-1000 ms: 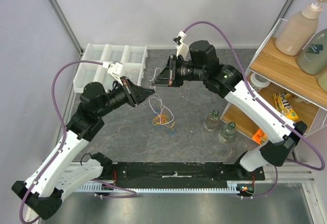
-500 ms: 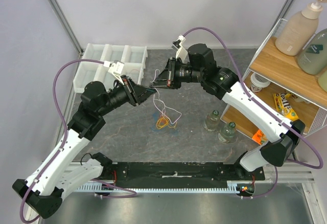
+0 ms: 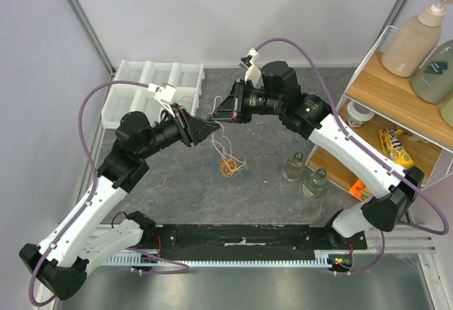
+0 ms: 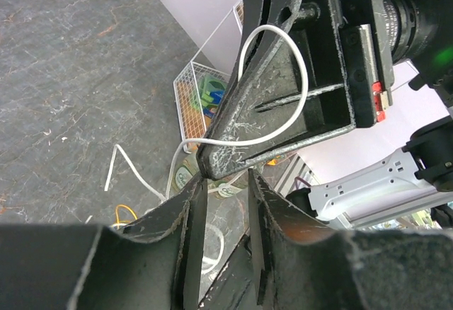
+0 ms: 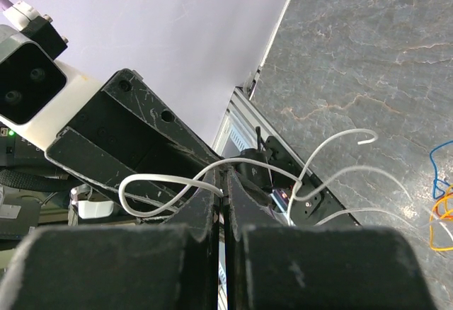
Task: Untangle the cables
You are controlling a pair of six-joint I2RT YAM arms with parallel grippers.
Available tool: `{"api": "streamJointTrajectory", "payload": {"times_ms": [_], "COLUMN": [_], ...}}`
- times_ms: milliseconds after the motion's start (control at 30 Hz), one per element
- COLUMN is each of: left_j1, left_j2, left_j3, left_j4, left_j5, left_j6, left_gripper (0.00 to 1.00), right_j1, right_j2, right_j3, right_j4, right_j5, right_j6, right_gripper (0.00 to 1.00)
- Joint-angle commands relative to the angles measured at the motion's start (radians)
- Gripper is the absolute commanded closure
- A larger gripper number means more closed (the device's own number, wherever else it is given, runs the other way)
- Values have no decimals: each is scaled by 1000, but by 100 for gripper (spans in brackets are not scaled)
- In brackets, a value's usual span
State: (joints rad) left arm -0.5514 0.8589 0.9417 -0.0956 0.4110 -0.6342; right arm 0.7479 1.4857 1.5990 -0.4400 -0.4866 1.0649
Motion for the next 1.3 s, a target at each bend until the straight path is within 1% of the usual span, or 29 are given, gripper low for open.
{"api": "streamJointTrajectory", "payload": {"times_ms": [0, 100, 200, 300, 433, 567, 667, 800, 933, 967, 1033, 1133, 1200, 1267], "left_j1": [-5, -4, -4, -2, -5, -4, -4, -4, -4, -5, -4, -7, -4, -2], "left_j2": [15, 25, 38, 28, 43, 71, 83, 54, -35, -59, -96, -112, -89, -43], "left_j3": [22, 16, 19, 12, 25, 42, 58, 78, 71, 68, 65, 84, 106, 137], "left_j4": [74, 92, 122, 120, 117, 123, 102, -8, -163, -186, -220, -277, -329, -371], "left_j5": [28, 38, 63, 51, 28, -6, -2, 77, 54, 37, 20, -38, -79, -77], "left_j6": [19, 4, -5, -5, -7, -25, -21, 33, 90, 94, 105, 122, 149, 206], "left_gripper": [63, 63, 63, 60, 59, 53, 54, 54, 52, 50, 43, 9, 7, 6], "right_j1": [2, 4, 1, 1, 1, 1, 1, 1, 1, 1, 1, 1, 1, 1], "right_j2": [-36, -35, -35, -35, -38, -47, -53, -47, -41, -36, -33, -35, -38, -39], "right_j3": [-2, -5, 1, 3, 12, 4, 3, 6, 16, 19, 24, 27, 27, 33], "right_j4": [34, 35, 11, 6, 7, 21, 21, 20, 17, 18, 18, 18, 18, 18], "right_j5": [16, 13, 42, 43, 49, 48, 59, 56, 57, 54, 48, 43, 45, 42], "right_j6": [12, 12, -20, -23, -13, 10, 12, 6, -6, -8, -13, -14, -13, -16], "right_gripper": [100, 100, 100, 100, 100, 100, 100, 100, 100, 100, 100, 100, 100, 100]}}
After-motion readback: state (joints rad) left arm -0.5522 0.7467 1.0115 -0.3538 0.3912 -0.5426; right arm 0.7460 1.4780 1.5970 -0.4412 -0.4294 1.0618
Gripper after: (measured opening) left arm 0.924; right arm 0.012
